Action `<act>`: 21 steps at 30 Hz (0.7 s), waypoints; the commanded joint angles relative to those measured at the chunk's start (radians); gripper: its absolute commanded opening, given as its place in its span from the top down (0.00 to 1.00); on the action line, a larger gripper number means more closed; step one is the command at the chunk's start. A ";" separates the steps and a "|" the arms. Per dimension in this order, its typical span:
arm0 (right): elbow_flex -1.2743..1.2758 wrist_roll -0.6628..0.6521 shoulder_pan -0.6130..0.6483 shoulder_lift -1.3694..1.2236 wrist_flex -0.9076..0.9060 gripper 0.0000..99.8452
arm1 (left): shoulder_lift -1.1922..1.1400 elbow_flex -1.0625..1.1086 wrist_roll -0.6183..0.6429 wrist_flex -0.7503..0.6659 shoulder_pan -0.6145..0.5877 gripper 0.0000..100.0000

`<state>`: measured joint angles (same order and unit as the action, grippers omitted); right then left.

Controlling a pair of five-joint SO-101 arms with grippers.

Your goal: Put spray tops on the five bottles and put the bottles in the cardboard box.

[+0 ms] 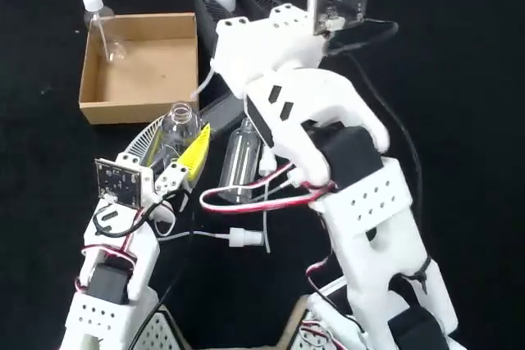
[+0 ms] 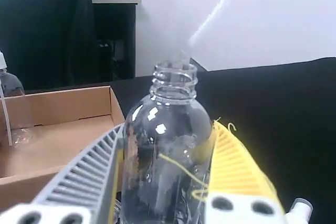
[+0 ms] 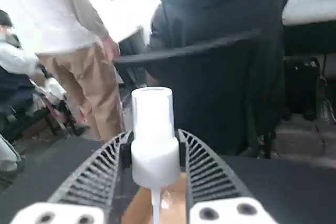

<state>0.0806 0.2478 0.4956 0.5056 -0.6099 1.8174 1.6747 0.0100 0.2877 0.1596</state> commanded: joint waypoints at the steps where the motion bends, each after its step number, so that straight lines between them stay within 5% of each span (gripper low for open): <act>1: -0.062 -0.011 0.020 0.010 -0.011 0.96 | 0.005 0.024 0.011 -0.021 0.016 0.90; 21: 0.050 -0.014 0.064 0.010 -0.021 0.96 | 0.005 0.024 0.011 -0.021 0.016 0.90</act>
<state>0.1266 0.2447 0.5524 0.5040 -0.6329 1.8174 1.6747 0.0100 0.2877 0.1596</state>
